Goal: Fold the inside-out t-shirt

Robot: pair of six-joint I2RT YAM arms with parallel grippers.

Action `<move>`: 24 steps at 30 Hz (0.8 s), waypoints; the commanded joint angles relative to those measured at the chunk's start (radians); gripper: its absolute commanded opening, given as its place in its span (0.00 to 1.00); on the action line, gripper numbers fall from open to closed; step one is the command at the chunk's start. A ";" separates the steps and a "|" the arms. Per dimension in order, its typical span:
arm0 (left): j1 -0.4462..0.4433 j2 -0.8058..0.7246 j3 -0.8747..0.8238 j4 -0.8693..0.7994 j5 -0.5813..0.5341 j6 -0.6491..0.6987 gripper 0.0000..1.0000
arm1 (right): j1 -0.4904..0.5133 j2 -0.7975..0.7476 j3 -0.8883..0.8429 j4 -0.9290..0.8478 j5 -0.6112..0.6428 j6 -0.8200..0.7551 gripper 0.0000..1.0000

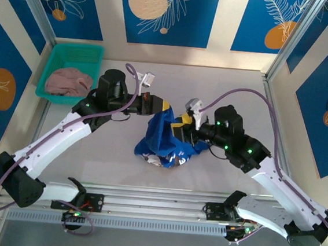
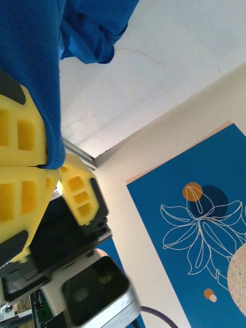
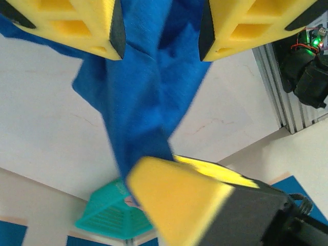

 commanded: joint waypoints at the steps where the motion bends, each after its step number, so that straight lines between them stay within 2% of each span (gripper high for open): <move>1: -0.010 -0.011 0.030 -0.003 -0.023 -0.004 0.00 | 0.053 0.039 0.000 0.083 0.114 -0.052 0.46; 4: -0.011 -0.011 0.030 -0.003 -0.018 0.000 0.00 | 0.060 0.098 0.032 0.068 0.168 -0.070 0.45; 5: -0.011 -0.011 0.030 -0.004 -0.018 0.002 0.00 | 0.061 0.108 0.033 0.082 0.162 -0.072 0.41; 8: -0.011 -0.012 0.038 -0.050 -0.059 0.042 0.00 | 0.055 0.111 0.039 0.094 0.104 -0.057 0.11; 10: -0.008 -0.017 0.046 -0.112 -0.143 0.092 0.00 | 0.024 0.097 0.041 0.078 0.009 -0.020 0.00; 13: -0.002 -0.021 0.049 -0.204 -0.327 0.188 0.00 | -0.087 0.087 0.023 0.109 -0.261 0.122 0.00; 16: 0.006 -0.026 0.042 -0.233 -0.424 0.269 0.05 | -0.166 0.096 -0.028 0.237 -0.459 0.290 0.00; 19: 0.006 -0.033 0.041 -0.259 -0.458 0.323 0.11 | -0.201 0.114 -0.067 0.367 -0.544 0.418 0.00; 24: 0.006 -0.089 0.023 -0.322 -0.494 0.390 0.39 | -0.242 0.143 -0.090 0.467 -0.560 0.546 0.00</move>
